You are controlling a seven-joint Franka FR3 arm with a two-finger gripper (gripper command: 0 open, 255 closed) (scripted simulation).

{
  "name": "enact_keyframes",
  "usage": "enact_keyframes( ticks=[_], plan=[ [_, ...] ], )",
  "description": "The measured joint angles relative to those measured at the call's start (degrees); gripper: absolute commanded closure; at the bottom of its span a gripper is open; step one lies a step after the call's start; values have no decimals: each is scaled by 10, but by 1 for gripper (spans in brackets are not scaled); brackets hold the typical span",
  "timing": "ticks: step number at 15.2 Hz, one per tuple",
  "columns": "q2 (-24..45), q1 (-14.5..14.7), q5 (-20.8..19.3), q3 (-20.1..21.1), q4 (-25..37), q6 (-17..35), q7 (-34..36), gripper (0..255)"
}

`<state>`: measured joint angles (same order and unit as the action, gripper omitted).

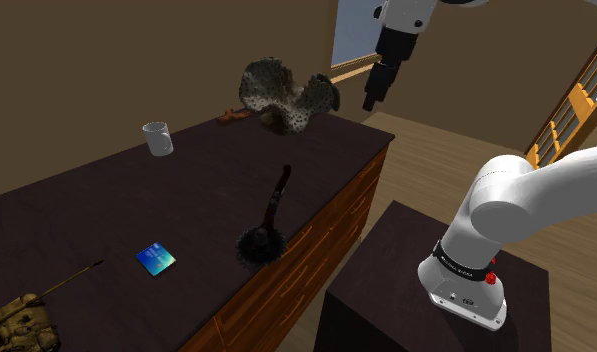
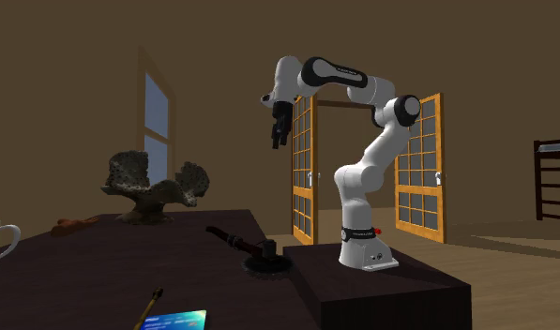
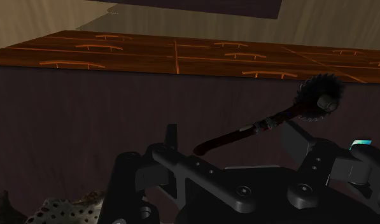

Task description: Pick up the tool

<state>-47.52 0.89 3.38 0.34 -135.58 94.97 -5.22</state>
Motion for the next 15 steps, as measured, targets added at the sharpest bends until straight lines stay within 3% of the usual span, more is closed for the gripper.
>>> enact_keyframes(
  ticks=[3,9,15],
  plan=[
    [2,-5,9,21,-12,14,37,0],
    [21,-30,53,126,-64,87,221,0],
    [104,-68,85,245,-65,169,421,0]
  ],
)
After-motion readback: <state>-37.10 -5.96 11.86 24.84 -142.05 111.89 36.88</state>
